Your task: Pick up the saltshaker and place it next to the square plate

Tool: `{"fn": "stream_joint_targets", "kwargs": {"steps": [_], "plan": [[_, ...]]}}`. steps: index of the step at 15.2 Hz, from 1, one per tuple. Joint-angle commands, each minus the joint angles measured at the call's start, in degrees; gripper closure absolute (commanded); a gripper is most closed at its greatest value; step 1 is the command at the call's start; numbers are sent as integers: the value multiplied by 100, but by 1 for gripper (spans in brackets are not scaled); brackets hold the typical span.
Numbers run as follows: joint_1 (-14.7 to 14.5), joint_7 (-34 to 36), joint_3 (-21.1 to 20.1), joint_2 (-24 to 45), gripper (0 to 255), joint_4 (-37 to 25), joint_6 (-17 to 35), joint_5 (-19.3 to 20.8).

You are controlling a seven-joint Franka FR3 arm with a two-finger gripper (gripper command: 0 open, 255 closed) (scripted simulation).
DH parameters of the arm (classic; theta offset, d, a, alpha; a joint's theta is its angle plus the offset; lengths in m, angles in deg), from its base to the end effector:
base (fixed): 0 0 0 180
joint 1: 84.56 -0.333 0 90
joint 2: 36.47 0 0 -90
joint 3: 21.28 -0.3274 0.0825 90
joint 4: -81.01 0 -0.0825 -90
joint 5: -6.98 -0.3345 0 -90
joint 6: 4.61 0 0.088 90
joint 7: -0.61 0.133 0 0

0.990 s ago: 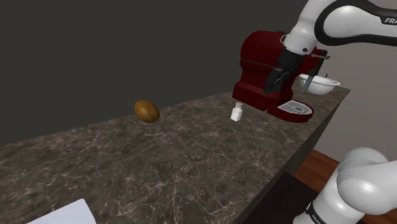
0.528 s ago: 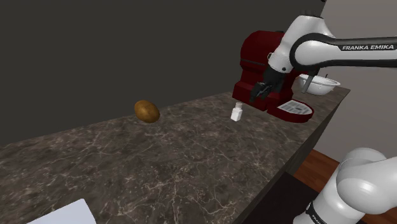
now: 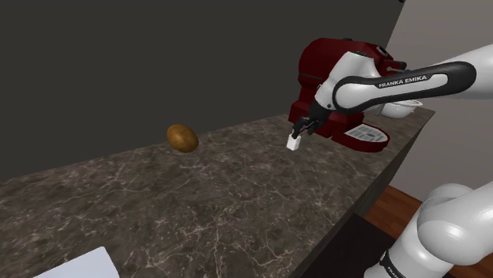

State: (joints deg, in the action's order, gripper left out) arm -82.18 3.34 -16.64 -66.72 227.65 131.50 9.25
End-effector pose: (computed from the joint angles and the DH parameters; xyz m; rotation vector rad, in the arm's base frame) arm 0.3675 -0.0486 0.4864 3.0850 -0.2201 0.5360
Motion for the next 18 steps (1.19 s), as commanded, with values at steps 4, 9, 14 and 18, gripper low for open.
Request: {"fn": "stream_joint_targets", "kwargs": {"steps": [4, 9, 14, 18], "plan": [[-11, 4, 25, 374, 0, 100, 508, -17], [-19, -2, 37, 554, 0, 149, 737, -25], [-19, -2, 37, 554, 0, 149, 737, -25], [-19, -3, 37, 553, 255, 149, 736, -25]]}}
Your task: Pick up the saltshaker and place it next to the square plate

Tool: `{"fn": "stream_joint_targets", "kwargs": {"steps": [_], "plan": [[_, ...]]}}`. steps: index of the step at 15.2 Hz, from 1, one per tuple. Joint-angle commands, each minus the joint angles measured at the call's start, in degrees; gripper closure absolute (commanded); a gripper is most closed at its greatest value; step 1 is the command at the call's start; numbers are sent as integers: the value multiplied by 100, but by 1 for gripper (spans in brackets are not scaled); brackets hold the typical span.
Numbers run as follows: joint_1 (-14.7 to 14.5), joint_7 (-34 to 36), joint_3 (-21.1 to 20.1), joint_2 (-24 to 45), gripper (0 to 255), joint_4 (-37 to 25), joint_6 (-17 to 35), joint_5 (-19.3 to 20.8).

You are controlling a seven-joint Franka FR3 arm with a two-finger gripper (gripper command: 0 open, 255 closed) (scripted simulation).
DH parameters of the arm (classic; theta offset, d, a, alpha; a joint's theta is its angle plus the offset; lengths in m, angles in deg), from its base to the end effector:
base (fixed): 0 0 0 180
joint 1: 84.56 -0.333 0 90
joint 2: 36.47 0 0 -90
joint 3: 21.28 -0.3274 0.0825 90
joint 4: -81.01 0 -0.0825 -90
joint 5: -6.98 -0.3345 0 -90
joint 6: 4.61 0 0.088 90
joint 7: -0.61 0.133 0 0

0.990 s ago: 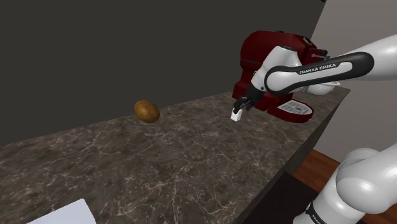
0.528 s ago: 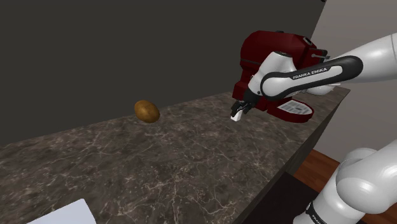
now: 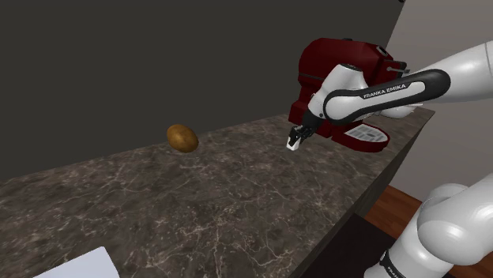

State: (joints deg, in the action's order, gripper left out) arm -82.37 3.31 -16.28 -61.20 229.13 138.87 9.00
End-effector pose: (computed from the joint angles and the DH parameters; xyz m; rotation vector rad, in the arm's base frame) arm 0.3879 -0.0506 0.4544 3.0835 -0.2262 0.5461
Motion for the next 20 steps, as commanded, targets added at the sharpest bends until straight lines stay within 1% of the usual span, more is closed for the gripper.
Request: {"fn": "stream_joint_targets", "kwargs": {"steps": [1, 6, 20], "plan": [[0, 0, 1, 1, 255, 2, -1, 0], [0, 1, 0, 2, 255, 1, 0, 0], [0, 16, -43, -387, 255, -800, -1191, -5]]}}
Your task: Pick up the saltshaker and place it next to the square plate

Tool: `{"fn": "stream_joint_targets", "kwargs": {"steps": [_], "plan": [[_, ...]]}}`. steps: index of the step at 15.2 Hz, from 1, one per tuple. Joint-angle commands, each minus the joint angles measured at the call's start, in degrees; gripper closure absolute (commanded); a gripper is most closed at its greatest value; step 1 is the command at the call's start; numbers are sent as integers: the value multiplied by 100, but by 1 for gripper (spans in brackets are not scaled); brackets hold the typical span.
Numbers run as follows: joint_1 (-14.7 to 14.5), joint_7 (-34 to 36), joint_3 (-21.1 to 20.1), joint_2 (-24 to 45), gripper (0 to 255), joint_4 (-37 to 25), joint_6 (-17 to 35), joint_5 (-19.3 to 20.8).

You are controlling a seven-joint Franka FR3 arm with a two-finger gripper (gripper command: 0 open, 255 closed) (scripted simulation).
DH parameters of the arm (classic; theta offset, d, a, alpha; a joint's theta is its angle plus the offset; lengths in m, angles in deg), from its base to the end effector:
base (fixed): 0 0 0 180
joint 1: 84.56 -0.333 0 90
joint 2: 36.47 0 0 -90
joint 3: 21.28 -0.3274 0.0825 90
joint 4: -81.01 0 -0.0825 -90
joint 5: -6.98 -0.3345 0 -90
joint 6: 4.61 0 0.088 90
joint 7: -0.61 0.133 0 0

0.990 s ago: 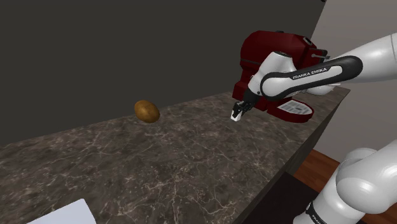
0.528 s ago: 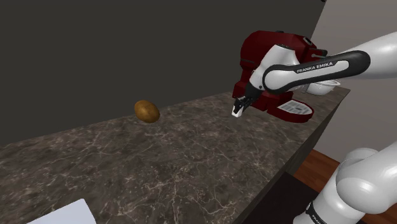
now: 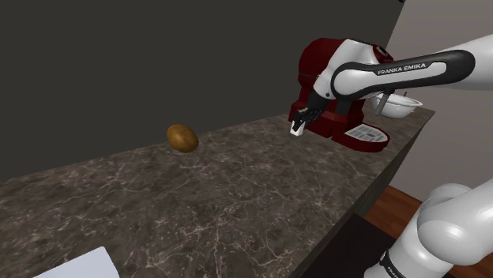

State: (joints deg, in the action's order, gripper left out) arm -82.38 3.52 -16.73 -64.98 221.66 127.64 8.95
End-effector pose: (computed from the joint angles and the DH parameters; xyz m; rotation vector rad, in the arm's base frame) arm 0.3826 -0.0497 0.5151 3.0836 -0.2266 0.5467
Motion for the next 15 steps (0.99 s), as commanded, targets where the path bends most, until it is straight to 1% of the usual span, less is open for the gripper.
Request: {"fn": "stream_joint_targets", "kwargs": {"steps": [1, 15], "plan": [[0, -4, -1, -26, 255, -119, -149, -1], [-12, -2, -30, -102, 255, -1141, -1246, -20]]}}
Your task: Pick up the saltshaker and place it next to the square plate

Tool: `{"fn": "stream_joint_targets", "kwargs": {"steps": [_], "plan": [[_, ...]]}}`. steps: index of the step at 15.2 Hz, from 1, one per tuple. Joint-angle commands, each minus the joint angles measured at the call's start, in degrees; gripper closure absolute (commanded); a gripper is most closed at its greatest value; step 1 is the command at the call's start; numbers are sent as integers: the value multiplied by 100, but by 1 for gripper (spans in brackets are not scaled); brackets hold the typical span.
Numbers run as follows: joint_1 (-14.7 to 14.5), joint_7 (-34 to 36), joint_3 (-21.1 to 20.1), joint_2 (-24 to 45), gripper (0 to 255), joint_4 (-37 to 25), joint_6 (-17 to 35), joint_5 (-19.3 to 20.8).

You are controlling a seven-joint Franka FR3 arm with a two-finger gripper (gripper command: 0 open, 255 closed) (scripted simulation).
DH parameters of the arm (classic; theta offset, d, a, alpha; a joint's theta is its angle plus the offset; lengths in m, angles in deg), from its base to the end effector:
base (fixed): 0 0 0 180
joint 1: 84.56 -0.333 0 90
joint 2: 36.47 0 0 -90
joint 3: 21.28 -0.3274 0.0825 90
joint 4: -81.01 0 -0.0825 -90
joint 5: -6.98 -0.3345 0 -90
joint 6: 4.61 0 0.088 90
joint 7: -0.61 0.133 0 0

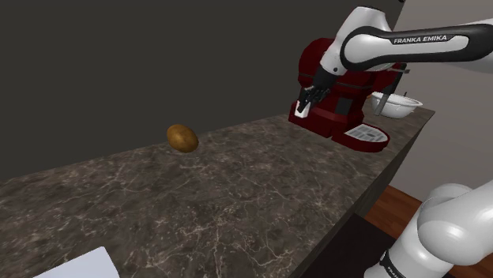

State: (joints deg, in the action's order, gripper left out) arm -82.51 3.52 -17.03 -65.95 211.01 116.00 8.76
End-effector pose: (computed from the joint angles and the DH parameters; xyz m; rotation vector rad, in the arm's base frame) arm 0.3802 -0.0497 0.5833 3.0837 -0.2263 0.5461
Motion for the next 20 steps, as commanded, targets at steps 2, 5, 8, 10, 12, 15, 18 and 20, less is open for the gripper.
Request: {"fn": "stream_joint_targets", "kwargs": {"steps": [2, 5, 8, 10, 12, 15, 18, 20], "plan": [[-2, -2, -4, 6, 255, -238, -233, -4], [-60, 264, -223, -210, 255, -87, -303, -14], [-159, 661, -559, -499, 255, 124, -391, -61], [-234, 927, -787, -666, 255, 232, -456, -108], [-314, 1194, -1018, -810, 255, 313, -524, -166], [-438, 1597, -1372, -981, 255, 384, -630, -269], [-564, 2004, -1735, -1095, 255, 396, -737, -382], [-643, 2278, -1983, -1139, 255, 370, -806, -461]]}}
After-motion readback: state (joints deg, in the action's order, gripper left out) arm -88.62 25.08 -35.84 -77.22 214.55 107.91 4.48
